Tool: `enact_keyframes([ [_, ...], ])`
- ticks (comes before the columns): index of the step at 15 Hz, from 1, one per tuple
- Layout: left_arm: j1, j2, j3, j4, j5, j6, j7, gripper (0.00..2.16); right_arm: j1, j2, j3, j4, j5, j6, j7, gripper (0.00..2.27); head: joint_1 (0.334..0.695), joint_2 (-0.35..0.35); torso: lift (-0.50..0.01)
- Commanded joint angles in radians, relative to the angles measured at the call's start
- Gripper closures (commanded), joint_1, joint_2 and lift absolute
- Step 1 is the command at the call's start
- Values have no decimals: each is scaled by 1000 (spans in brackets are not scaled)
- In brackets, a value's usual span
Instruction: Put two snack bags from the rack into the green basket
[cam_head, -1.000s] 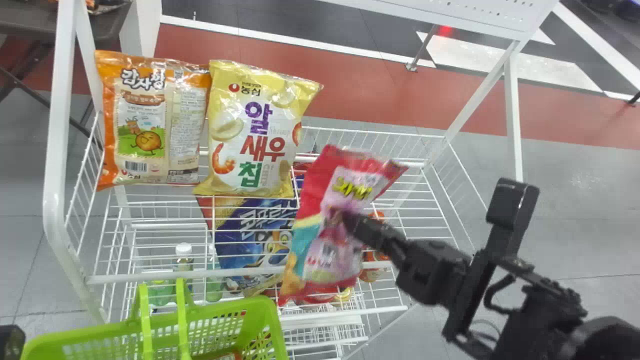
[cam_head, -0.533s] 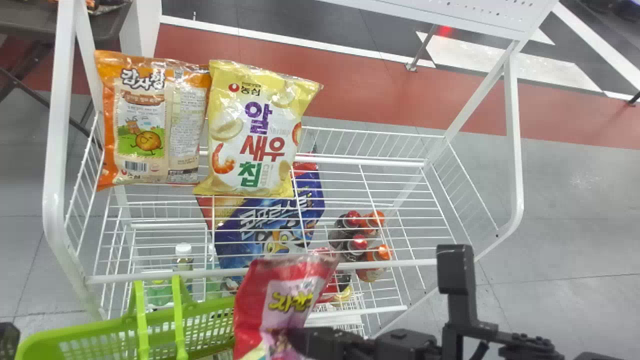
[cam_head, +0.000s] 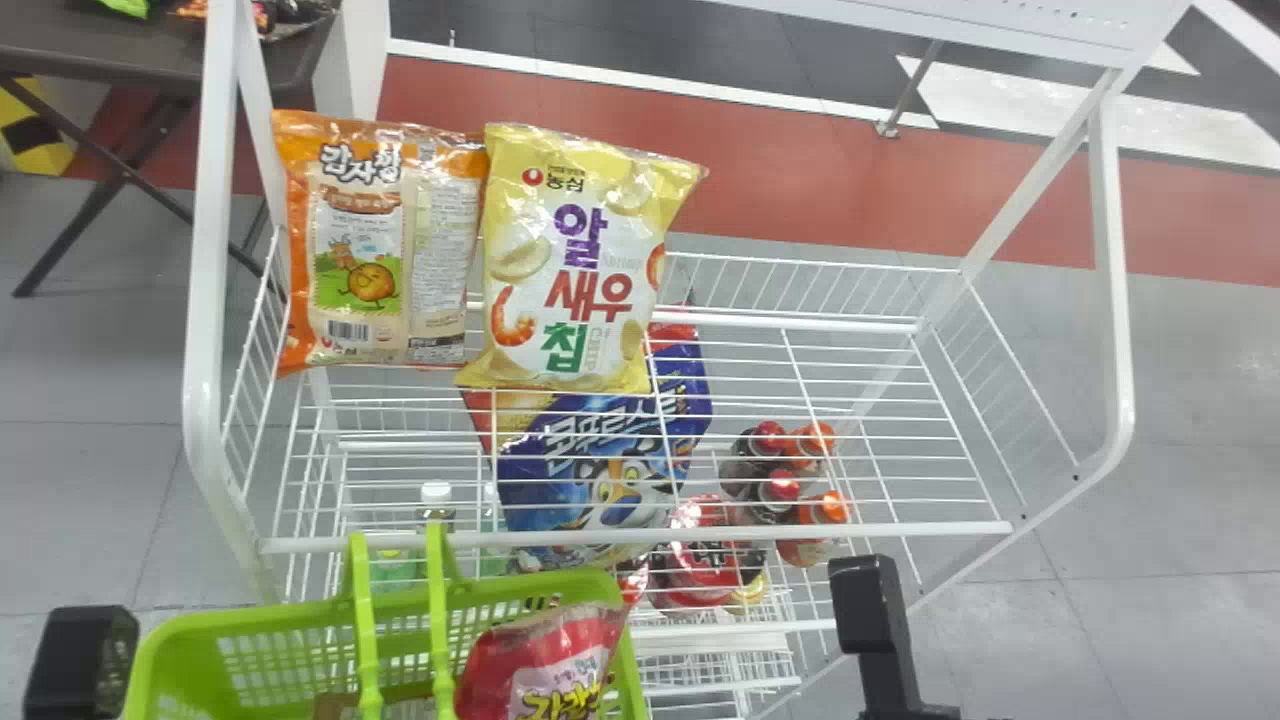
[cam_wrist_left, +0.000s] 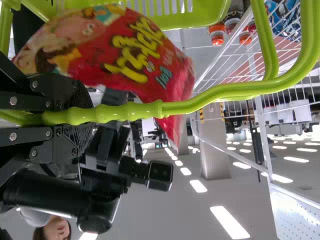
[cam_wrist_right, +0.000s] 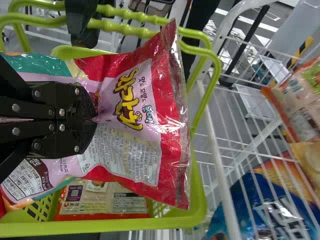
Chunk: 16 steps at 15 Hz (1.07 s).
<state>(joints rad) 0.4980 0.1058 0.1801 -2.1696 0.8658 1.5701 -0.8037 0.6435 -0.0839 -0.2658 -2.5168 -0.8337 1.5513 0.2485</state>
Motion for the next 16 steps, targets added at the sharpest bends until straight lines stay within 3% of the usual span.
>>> enact_keyframes([
  [1, -1, 0, -2, -10, 1, 1, 0, 1369, -1, 0, 56, 72, 45, -85, 9, 2105, 695, -236, -5],
  [5, 4, -2, -1, -12, 2, 1, 0, 1369, -16, -2, 142, 125, 154, -177, -1, 2071, 695, -188, -5],
  [6, 4, -2, -2, -13, 2, 1, 0, 1369, -21, -2, 175, 148, 183, -239, -9, 1747, 695, -184, -5],
  [7, 4, -2, -4, -25, 2, 1, 1, 1369, -34, -5, 200, 174, 205, -254, -11, 1197, 695, -178, -5],
  [8, 7, -2, -2, -33, 2, 1, 4, 1369, -41, -5, 217, 199, 231, -276, -11, 491, 695, -162, -5],
  [9, 11, -2, -2, -35, 2, 1, 4, 1369, -44, -7, 232, 214, 258, -306, -17, 19, 695, -154, -5],
  [16, 5, 0, -2, -30, 7, 1, 4, 1369, 61, -16, 195, 70, 251, -484, -40, 46, 695, -163, -5],
])
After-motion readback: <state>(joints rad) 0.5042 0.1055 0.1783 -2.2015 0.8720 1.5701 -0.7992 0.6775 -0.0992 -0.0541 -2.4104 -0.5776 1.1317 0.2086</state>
